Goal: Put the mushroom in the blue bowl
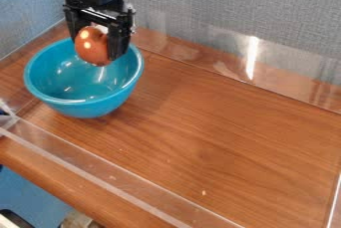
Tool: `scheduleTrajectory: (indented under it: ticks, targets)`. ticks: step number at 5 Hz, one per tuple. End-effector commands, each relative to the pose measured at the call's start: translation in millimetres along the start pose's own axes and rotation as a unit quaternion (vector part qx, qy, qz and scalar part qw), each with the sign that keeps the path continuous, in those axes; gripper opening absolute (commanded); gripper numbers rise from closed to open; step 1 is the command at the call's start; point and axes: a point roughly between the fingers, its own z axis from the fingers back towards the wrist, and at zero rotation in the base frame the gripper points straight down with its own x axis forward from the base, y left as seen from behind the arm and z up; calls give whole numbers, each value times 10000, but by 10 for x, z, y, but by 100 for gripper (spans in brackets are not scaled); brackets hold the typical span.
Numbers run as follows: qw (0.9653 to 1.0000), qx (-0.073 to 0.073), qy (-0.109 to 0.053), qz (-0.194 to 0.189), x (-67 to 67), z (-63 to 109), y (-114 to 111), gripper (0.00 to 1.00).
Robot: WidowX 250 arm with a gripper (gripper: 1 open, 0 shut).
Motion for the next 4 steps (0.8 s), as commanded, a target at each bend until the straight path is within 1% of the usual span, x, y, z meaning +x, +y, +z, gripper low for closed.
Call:
scheduleTrajectory:
  ticks: [1,4]
  targets:
    - [9989,194,-427,-6,-23,300,-18,100]
    - [9988,274,-395,6,-48,355,-51,100]
